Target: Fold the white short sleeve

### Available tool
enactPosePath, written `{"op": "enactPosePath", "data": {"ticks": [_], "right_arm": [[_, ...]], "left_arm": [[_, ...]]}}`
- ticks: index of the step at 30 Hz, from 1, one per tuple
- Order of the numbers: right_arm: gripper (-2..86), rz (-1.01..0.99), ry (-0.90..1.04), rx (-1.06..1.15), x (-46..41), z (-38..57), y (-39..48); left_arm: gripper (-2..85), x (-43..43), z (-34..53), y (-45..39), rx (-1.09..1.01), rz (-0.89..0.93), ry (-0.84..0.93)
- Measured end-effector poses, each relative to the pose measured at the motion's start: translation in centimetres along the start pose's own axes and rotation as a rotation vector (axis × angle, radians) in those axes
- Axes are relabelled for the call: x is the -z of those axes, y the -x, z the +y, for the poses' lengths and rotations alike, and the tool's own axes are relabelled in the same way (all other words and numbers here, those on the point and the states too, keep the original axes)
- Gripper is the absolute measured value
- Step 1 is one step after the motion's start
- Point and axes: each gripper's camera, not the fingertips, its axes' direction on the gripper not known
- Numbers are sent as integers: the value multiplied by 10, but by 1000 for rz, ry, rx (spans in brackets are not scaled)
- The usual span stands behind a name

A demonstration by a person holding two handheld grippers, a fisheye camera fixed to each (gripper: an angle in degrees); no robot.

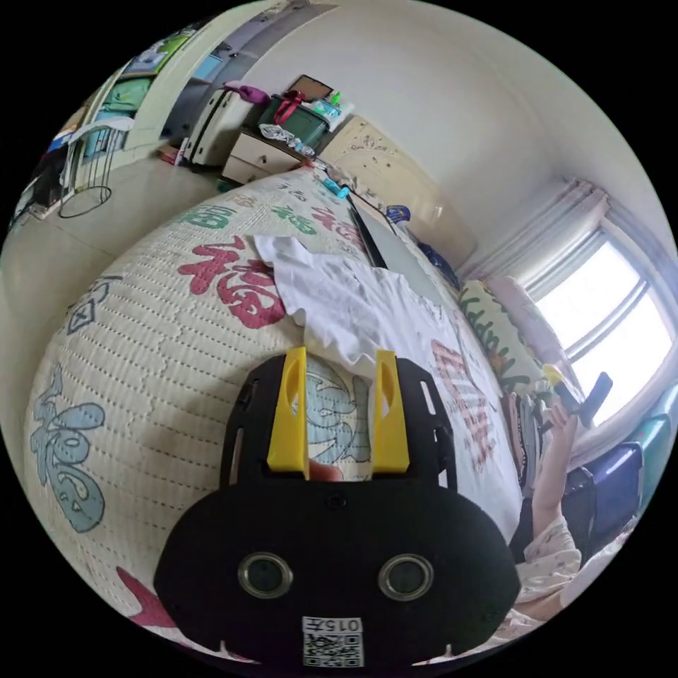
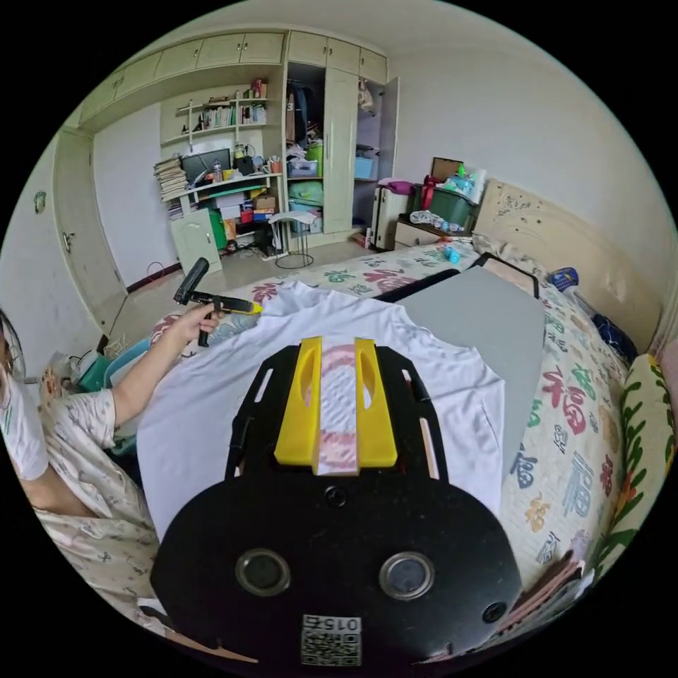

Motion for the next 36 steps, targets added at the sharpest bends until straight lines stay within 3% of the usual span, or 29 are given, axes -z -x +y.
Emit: {"op": "enactPosePath", "data": {"ticks": [3, 8, 16, 19, 21, 25, 30, 34, 36], "right_arm": [[76, -96, 67, 13, -103, -70, 38], [83, -234, 162, -2, -266, -176, 99], [107, -72, 328, -116, -458, -277, 134], [70, 25, 418, -125, -504, -292, 135], [13, 69, 411, -142, -508, -302, 131], [-4, 1, 315, -200, -471, -307, 107], [-7, -73, 157, -296, -353, -274, 35], [-6, 15, 87, -310, -275, -227, -9], [-4, 50, 72, -321, -241, -189, -32]], "left_arm": [[93, -11, 34, -22, -29, -93, -4], [19, -21, 75, -10, 2, -2, -11], [-4, -25, 109, -32, -8, 38, -50], [-5, -29, 108, -47, -15, 41, -47], [-6, -31, 102, -65, -37, 36, -43], [-6, -24, 90, -102, -93, 4, -70], [-5, 4, 63, -210, -333, -99, -134], [-5, 1, 21, -312, -572, -114, -30], [-3, -21, -14, -377, -751, -103, 103]]}}
